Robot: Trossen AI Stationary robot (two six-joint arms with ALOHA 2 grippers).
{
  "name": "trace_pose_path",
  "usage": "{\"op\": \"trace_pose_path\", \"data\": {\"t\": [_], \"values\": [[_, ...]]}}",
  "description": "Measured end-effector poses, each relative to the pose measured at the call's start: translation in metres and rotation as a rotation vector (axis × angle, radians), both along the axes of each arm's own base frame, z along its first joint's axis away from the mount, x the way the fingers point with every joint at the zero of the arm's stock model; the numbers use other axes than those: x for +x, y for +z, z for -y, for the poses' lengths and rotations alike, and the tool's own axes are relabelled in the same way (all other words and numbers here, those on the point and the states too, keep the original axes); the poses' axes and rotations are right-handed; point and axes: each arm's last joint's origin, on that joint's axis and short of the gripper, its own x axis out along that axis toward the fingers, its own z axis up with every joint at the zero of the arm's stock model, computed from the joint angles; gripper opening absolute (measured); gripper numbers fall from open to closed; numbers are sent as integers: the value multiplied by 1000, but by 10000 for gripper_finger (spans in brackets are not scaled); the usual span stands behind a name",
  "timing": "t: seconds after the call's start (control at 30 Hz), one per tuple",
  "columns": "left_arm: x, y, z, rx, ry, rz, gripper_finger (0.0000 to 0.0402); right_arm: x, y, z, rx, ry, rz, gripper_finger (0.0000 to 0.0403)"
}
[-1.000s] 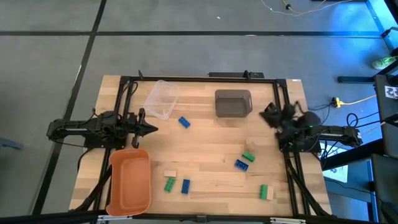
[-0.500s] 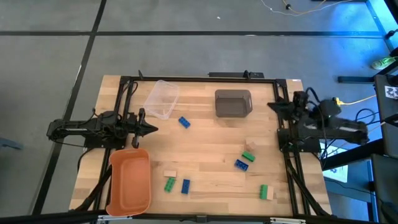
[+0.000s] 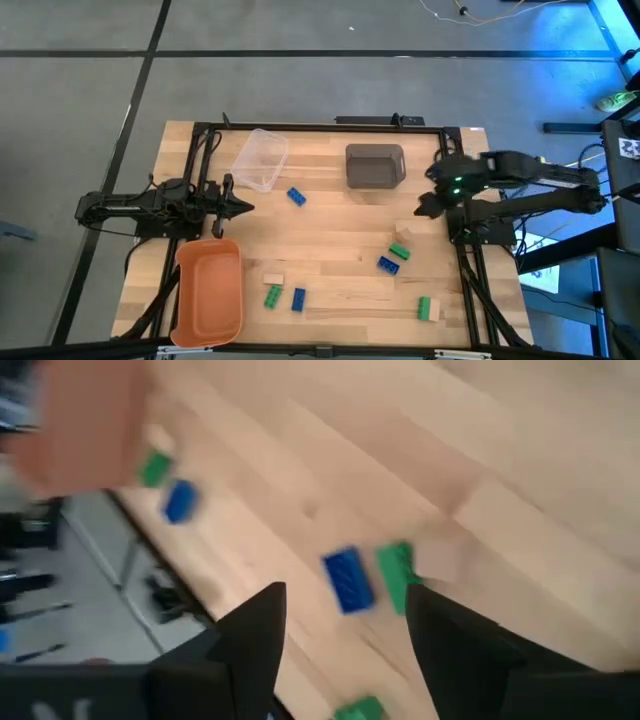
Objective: Sort & place blocks by color
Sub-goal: Put the top left brown block into the black bin
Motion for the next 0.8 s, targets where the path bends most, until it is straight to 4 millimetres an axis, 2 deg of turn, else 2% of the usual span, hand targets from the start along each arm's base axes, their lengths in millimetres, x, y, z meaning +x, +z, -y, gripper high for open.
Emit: {"op": "trace_pose_path", "data": {"t": [0.23, 0.4, 0.53, 0.8], "values": [[0, 0, 0, 0, 0, 0, 0, 32, -45, -11, -6, 11, -258, 207], [0, 0, 0, 0, 0, 0, 0, 46, -69, -23, -117, 9, -376, 207], [0, 0, 0, 0, 0, 0, 0, 56, -82, -35, -190, 2, -400, 207], [0, 0, 0, 0, 0, 0, 0, 66, -100, -56, -226, 28, -454, 206]]}}
